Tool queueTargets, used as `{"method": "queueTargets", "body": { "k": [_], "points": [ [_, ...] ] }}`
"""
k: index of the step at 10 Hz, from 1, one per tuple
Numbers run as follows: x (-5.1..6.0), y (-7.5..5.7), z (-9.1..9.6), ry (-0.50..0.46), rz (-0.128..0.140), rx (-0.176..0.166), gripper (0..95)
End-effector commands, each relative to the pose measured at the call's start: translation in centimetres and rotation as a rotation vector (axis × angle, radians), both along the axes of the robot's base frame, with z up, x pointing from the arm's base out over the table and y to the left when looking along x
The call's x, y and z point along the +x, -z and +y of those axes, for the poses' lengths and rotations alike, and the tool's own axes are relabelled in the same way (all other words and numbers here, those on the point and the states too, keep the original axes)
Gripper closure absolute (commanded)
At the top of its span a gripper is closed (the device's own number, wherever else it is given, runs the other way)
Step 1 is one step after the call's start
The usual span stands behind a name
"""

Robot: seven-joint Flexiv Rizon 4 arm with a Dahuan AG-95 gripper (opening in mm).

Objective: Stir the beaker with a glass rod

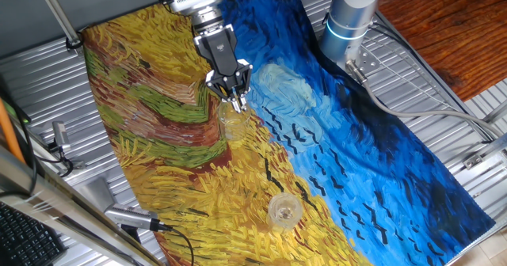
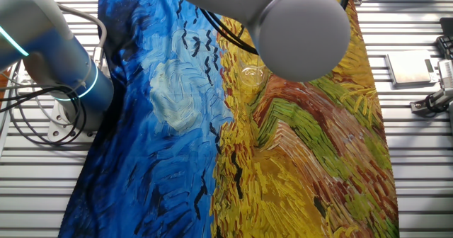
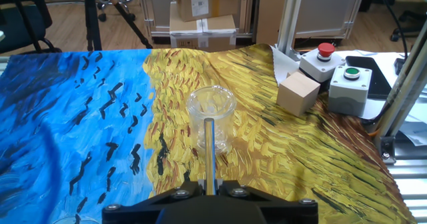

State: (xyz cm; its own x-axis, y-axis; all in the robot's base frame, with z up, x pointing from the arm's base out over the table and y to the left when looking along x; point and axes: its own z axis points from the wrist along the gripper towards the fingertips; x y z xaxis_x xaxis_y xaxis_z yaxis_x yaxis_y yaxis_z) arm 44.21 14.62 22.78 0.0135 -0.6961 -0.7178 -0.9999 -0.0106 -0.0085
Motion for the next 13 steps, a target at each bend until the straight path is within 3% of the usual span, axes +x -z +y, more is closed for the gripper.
{"method": "queueTargets", "body": {
  "k": [1,13],
  "points": [
    [0.05,0.15,0.03,-0.003,-0.003,-0.003,95.0],
    [0.38,0.92,0.44,-0.008,-0.009,-0.019,95.0]
  ]
}}
